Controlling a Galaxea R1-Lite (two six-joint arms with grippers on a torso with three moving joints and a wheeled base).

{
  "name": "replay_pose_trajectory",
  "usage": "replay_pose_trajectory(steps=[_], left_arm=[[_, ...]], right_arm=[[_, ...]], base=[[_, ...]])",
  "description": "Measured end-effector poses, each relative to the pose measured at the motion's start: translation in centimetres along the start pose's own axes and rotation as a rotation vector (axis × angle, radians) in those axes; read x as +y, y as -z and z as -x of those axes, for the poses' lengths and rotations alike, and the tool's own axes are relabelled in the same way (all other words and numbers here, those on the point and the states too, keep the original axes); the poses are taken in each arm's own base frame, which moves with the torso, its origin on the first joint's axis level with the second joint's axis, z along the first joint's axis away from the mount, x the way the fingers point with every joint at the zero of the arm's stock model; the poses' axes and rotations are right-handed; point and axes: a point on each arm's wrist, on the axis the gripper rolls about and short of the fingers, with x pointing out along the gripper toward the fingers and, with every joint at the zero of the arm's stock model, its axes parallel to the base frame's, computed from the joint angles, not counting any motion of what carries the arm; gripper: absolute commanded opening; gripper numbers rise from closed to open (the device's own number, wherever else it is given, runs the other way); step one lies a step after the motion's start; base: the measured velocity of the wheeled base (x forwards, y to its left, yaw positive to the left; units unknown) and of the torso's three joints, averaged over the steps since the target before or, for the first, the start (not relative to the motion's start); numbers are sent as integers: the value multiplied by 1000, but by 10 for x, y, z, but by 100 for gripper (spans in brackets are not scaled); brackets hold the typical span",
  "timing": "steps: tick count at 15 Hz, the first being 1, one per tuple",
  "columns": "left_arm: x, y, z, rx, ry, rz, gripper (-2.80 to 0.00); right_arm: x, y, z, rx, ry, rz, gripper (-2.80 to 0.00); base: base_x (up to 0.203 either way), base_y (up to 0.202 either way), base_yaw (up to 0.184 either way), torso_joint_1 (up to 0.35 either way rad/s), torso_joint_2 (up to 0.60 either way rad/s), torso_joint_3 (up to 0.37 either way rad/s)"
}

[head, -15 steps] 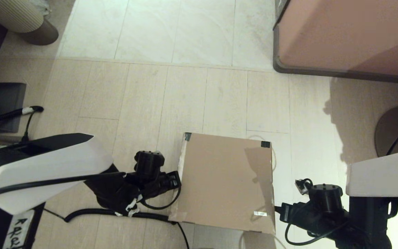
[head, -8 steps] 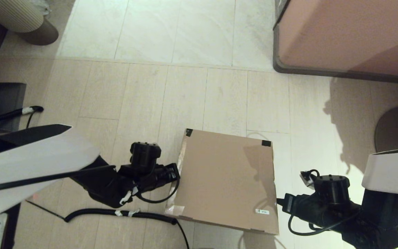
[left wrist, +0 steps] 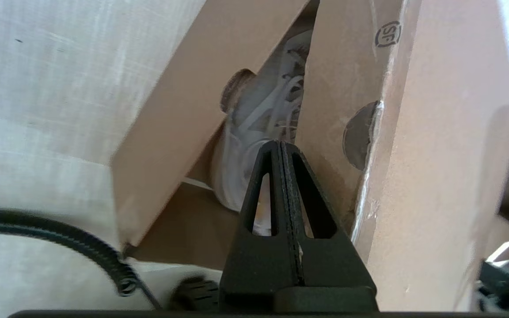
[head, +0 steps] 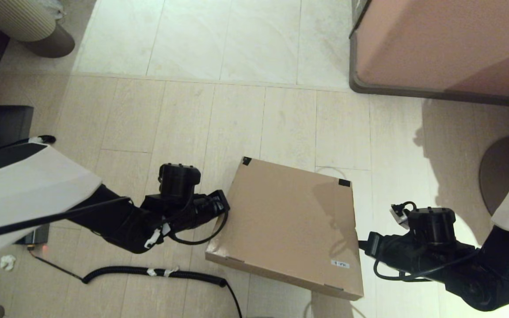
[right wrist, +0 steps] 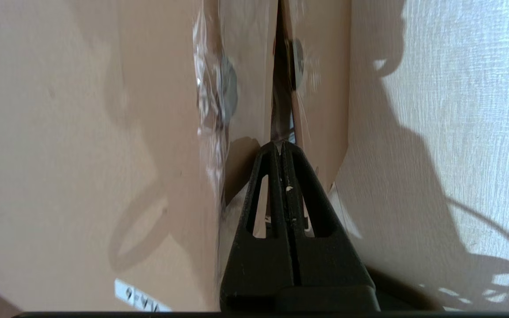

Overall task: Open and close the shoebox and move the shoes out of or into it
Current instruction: Open the shoe box

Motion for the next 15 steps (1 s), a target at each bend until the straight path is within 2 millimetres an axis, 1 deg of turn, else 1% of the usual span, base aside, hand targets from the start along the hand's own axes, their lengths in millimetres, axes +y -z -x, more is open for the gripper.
replay_pose_trajectory(steps=[6,9,15], left_arm=[[-11,-13,5,-11,23,161,-280],[-15,-17,7,-8,51,180,-280],[-16,-19,6,-12,58,180,-280]], right_arm=[[2,-8,4,-17,5,-27,-280],[-1,-10,11,-3,35,-104,-280],[-7,1,19,41,63,-133,-280]], base=[[0,0,0,0,0,0],[0,0,0,0,0,0],[0,0,0,0,0,0]])
